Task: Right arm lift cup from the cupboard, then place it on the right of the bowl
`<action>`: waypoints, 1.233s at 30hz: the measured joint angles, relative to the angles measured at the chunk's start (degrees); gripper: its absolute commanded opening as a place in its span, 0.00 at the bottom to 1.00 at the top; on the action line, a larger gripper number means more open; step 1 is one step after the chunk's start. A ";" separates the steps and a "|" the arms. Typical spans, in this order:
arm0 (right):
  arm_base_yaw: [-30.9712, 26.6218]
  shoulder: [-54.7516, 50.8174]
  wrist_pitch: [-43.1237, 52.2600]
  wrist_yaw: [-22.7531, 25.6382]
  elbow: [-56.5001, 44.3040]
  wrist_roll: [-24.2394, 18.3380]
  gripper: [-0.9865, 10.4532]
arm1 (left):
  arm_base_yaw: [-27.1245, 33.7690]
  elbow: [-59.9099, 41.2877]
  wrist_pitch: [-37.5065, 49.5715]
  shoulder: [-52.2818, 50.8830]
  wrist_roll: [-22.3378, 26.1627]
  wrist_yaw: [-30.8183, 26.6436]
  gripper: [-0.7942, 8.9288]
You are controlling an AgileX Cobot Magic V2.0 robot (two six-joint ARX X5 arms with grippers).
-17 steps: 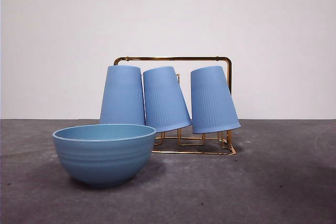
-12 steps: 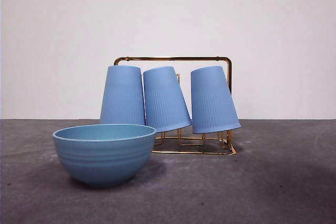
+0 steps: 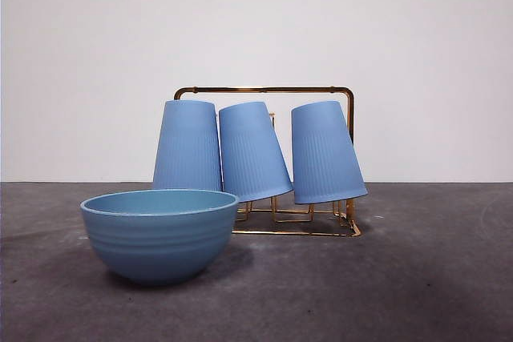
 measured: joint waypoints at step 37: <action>0.55 20.83 -15.67 -15.69 20.59 -22.95 0.57 | -0.59 27.36 -17.40 26.88 18.71 34.77 0.63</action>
